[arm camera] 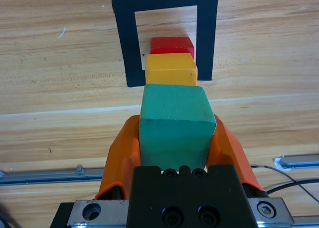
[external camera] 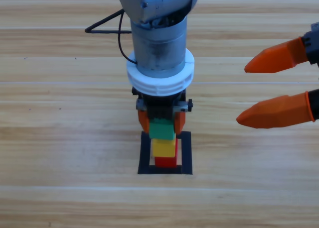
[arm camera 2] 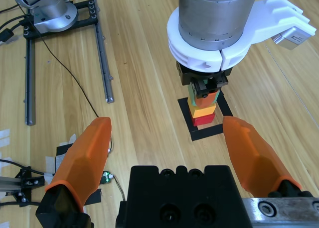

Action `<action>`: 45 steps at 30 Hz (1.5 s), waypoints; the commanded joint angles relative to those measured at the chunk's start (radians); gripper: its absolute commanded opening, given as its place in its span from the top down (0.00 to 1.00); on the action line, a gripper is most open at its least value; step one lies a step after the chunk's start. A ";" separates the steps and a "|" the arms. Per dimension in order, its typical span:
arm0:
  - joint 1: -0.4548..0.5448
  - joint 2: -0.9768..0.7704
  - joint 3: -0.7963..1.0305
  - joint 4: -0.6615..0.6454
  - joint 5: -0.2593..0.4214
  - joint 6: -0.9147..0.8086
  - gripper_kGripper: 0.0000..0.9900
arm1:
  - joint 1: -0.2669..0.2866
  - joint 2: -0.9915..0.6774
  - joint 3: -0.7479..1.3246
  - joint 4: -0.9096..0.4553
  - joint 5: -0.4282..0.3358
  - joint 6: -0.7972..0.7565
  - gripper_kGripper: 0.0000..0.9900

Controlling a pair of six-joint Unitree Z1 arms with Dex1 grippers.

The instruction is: Stack the blocks in the rectangular block: red at the bottom, yellow in the middle, green on top

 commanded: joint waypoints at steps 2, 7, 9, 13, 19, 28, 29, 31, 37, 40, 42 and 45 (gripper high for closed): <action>-0.020 0.063 0.004 -0.011 0.009 -0.005 1.00 | 0.021 -0.022 0.039 -0.013 -0.009 -0.009 0.01; -0.020 0.068 0.000 -0.013 0.009 -0.003 1.00 | 0.021 -0.023 0.041 -0.013 -0.009 -0.009 0.01; -0.020 0.071 -0.003 -0.013 0.009 -0.003 1.00 | 0.021 -0.023 0.041 -0.013 -0.009 -0.009 0.01; -0.020 0.074 -0.006 -0.013 0.009 -0.003 1.00 | 0.021 -0.023 0.041 -0.013 -0.009 -0.009 0.01; -0.020 0.078 -0.011 -0.013 0.009 -0.005 1.00 | 0.021 -0.023 0.041 -0.013 -0.009 -0.009 0.01; -0.020 0.043 -0.026 -0.005 0.023 -0.020 0.00 | 0.021 -0.025 0.042 -0.013 -0.009 -0.009 0.01; -0.020 0.040 -0.025 -0.005 0.024 -0.020 0.00 | 0.021 -0.025 0.042 -0.013 -0.009 -0.009 0.01; -0.020 0.034 -0.023 -0.005 0.029 -0.020 0.00 | 0.021 -0.025 0.042 -0.013 -0.009 -0.009 0.01; -0.020 0.006 -0.003 -0.003 0.044 -0.019 0.00 | 0.021 -0.027 0.044 -0.013 -0.009 -0.009 0.01; -0.020 -0.024 -0.016 -0.003 0.056 -0.014 0.00 | 0.021 -0.028 0.044 -0.013 -0.009 -0.009 0.01; -0.018 -0.061 -0.016 -0.003 0.069 -0.005 0.00 | 0.021 -0.028 0.045 -0.013 -0.009 -0.009 0.01; -0.018 -0.138 -0.031 -0.003 0.099 -0.003 0.00 | 0.021 -0.030 0.047 -0.013 -0.009 -0.009 0.01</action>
